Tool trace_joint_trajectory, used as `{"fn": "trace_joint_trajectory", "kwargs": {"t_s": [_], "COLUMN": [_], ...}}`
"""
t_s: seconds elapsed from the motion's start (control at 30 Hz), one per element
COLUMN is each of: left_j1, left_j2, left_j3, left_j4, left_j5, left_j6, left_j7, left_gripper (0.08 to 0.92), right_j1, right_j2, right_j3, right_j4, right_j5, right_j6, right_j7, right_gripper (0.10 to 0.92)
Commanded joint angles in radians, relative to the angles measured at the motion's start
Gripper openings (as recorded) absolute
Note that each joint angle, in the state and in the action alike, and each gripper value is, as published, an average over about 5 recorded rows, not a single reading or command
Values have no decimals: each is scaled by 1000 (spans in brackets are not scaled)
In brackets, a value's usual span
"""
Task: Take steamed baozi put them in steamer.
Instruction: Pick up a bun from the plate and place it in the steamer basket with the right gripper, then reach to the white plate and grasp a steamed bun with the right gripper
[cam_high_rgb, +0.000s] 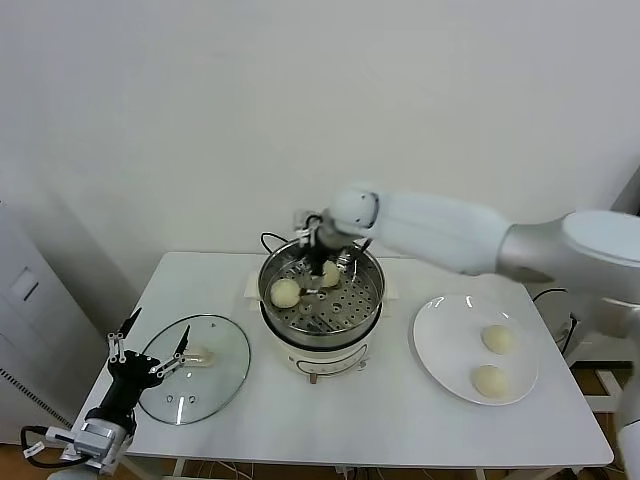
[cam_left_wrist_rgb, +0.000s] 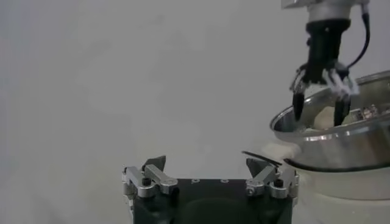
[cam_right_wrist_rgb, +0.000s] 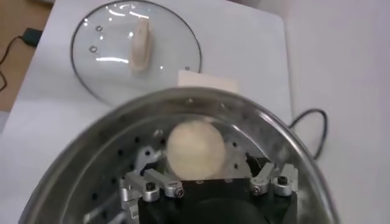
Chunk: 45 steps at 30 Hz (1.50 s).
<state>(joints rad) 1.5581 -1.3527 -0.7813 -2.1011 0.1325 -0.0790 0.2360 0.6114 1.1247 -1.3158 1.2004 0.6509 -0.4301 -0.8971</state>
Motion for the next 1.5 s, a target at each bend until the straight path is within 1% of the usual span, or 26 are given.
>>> {"fn": "trace_joint_trajectory", "kwargs": {"t_s": [0.03,0.17,0.33,0.47,0.6,0.77,1.5], "left_j1": [0,-1,3,13,16,20,44], "left_j2": [2,2,0,0,2,2,-11], "left_j3": [5,8,13,16,14,9,2], "left_j4": [-2,-3,-5,-8,-7,-7,-13], "left_j5": [0,0,1,5,5,4,18], "left_j6": [-1,0,0,-1,-1,-1,-8], "left_j7": [1,1,1,2,2,2,3], "left_gripper": [823,823,823,823,823,823,823], "right_j1": [219,193,22,-165,-331,-418,-546], "right_j2": [-365,-512,-634,-673,-670,-653,-587], "right_j3": [-64,-87,-47,31,131,183,305], "right_j4": [106,138,195,221,199,137,37], "right_j5": [-95,-226,-408,-503,-565,-598,-677], "right_j6": [98,165,216,229,246,274,296], "right_j7": [-322,-367,-356,-315,-299,-310,-281], "right_gripper": [823,823,823,823,823,823,821]}}
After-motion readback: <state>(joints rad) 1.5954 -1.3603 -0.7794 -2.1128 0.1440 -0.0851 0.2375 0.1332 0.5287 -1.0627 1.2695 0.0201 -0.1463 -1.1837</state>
